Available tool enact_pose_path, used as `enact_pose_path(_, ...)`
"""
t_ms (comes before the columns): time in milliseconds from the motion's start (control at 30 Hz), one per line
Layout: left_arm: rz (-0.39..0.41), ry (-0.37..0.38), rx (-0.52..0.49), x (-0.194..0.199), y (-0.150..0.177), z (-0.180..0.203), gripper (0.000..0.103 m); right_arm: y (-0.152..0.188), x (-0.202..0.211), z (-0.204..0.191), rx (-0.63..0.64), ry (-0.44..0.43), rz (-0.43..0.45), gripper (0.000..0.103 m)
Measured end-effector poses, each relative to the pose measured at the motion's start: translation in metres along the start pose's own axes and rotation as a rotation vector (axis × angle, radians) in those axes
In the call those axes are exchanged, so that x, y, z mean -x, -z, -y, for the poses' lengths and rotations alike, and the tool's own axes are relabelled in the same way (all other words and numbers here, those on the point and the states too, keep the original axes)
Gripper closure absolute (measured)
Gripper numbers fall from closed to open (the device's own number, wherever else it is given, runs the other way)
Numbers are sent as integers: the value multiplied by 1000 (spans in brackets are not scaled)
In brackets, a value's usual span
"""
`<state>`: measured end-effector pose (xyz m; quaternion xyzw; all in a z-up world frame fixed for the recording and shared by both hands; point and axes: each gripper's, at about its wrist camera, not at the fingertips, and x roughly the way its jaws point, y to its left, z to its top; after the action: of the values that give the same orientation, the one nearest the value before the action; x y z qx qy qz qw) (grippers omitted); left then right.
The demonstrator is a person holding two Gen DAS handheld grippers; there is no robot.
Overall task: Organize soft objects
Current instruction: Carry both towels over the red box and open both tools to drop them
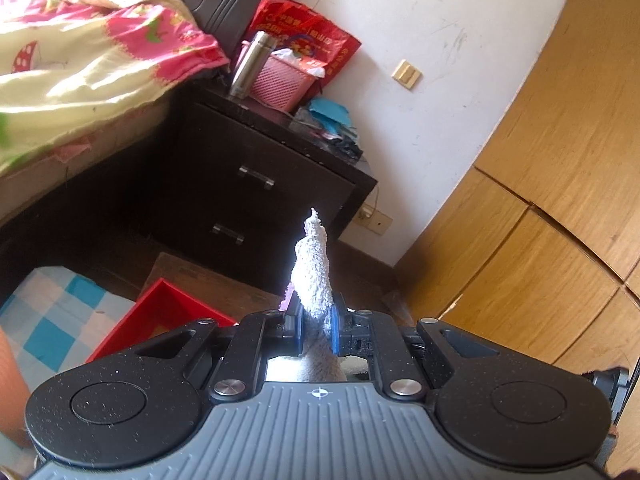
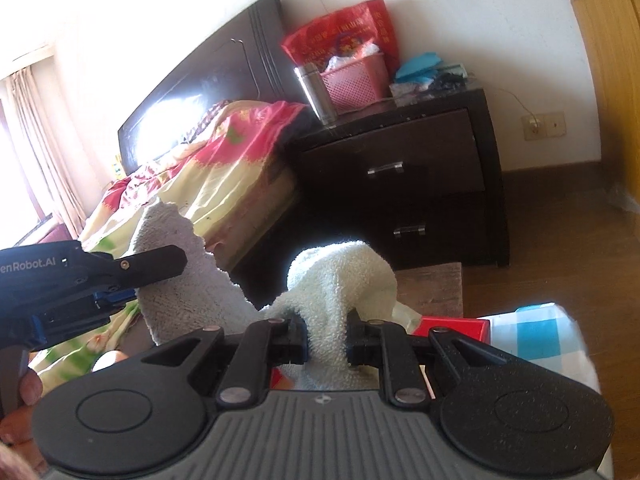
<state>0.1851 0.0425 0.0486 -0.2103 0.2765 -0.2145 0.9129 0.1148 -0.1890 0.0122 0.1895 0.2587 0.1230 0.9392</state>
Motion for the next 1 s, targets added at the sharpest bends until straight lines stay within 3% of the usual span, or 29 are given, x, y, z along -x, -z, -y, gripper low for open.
enact_pose_path(133, -33, -21, 25, -24, 4, -13, 93, 3, -29, 15, -31, 4, -19, 103)
enact_pose_path(200, -56, -66, 8, -35, 9, -16, 93, 6, -41, 20, -26, 16, -36, 103)
enact_pose_path(233, -70, -88, 3, -39, 12, -18, 92, 8, -46, 23, -23, 28, -39, 99)
enact_pose_path(333, -107, -121, 4, -45, 17, -23, 88, 14, -54, 31, -30, 65, -47, 71)
enact_pose_path(400, -116, -148, -15, -42, 20, -21, 71, 14, -54, 34, -26, 68, -48, 62)
enact_pose_path(433, -105, -159, -16, -39, 20, -20, 60, 13, -53, 33, -20, 66, -47, 61)
enact_pose_path(533, -94, -174, -30, -29, 19, -16, 49, 8, -42, 30, -25, 83, -16, 60)
enact_pose_path(767, -90, -189, -23, 1, 21, -6, 47, -4, -3, 25, -40, 91, 16, 60)
enact_pose_path(1000, -128, -208, -68, 41, 48, 0, 42, -6, 45, 8, -47, 70, 27, 59)
